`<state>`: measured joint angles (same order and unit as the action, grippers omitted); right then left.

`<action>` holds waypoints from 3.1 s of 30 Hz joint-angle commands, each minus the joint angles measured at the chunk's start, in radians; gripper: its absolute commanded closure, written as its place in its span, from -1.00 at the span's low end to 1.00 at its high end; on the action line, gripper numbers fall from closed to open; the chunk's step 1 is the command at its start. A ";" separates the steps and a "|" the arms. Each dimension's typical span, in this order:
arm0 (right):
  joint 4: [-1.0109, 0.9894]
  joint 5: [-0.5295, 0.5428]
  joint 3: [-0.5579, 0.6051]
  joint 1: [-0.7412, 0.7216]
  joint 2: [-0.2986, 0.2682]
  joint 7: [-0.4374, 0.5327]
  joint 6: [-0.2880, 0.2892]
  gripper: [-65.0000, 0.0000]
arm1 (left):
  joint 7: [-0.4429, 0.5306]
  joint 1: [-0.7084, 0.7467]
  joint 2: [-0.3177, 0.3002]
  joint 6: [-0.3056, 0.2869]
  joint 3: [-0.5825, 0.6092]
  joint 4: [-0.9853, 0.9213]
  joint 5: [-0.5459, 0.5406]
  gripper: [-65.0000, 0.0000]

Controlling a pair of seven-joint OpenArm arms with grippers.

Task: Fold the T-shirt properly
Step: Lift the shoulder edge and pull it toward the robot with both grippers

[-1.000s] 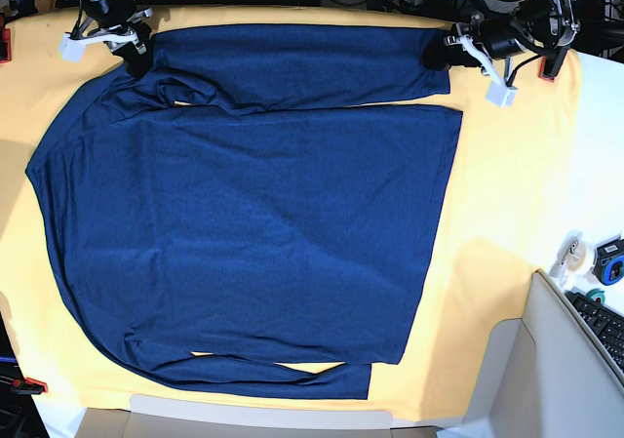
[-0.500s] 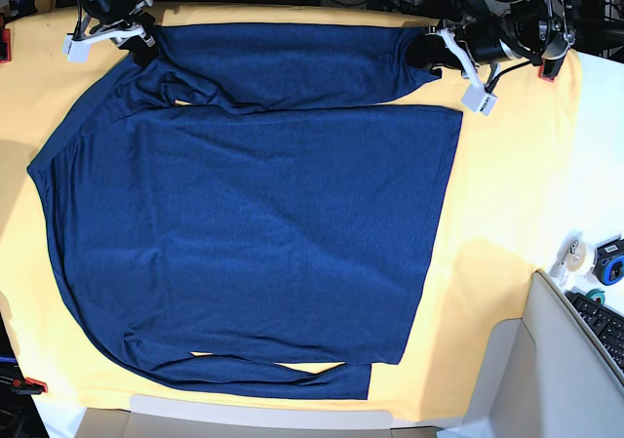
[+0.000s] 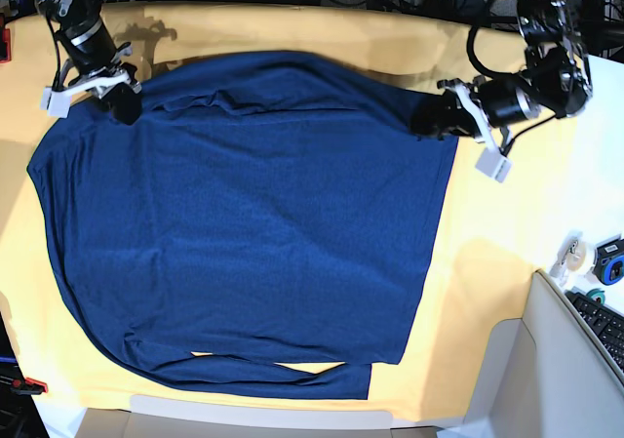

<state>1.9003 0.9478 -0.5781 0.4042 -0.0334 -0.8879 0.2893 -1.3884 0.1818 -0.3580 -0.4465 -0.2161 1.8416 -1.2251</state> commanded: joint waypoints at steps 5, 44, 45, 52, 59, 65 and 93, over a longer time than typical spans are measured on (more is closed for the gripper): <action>0.018 0.020 -0.007 -0.069 -0.013 0.022 0.012 0.99 | 0.004 -0.090 -0.062 -0.002 -0.013 0.013 -0.112 1.00; -0.324 0.018 -0.012 -0.190 -0.058 0.022 0.011 -0.20 | 0.050 -0.166 -0.075 -0.002 0.051 -0.337 0.115 0.43; -0.322 0.018 -0.012 -0.193 -0.059 0.022 0.011 -0.23 | 0.050 -0.166 -0.075 -0.002 0.050 -0.337 0.115 0.43; -0.207 0.013 -0.013 -0.190 -0.105 0.022 0.008 -0.24 | 0.050 -0.164 -0.077 -0.002 0.048 -0.337 0.115 0.43; -0.092 0.013 -0.013 -0.164 -0.119 0.022 -0.201 -0.24 | 0.050 -0.163 -0.077 -0.002 0.051 -0.337 0.115 0.43; -0.097 0.012 -0.085 -0.150 -0.116 0.022 -0.295 -0.24 | 0.050 -0.161 -0.077 -0.002 0.051 -0.337 0.115 0.43; -0.308 0.018 -0.257 -0.267 0.010 0.022 -0.316 -0.24 | 0.050 -0.160 -0.077 -0.002 0.053 -0.337 0.115 0.43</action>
<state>1.5867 0.9745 -0.8368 0.1452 -0.0185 -0.8455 -0.0124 -1.3426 0.0338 -0.4187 -0.4454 -0.1589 1.4899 -1.0904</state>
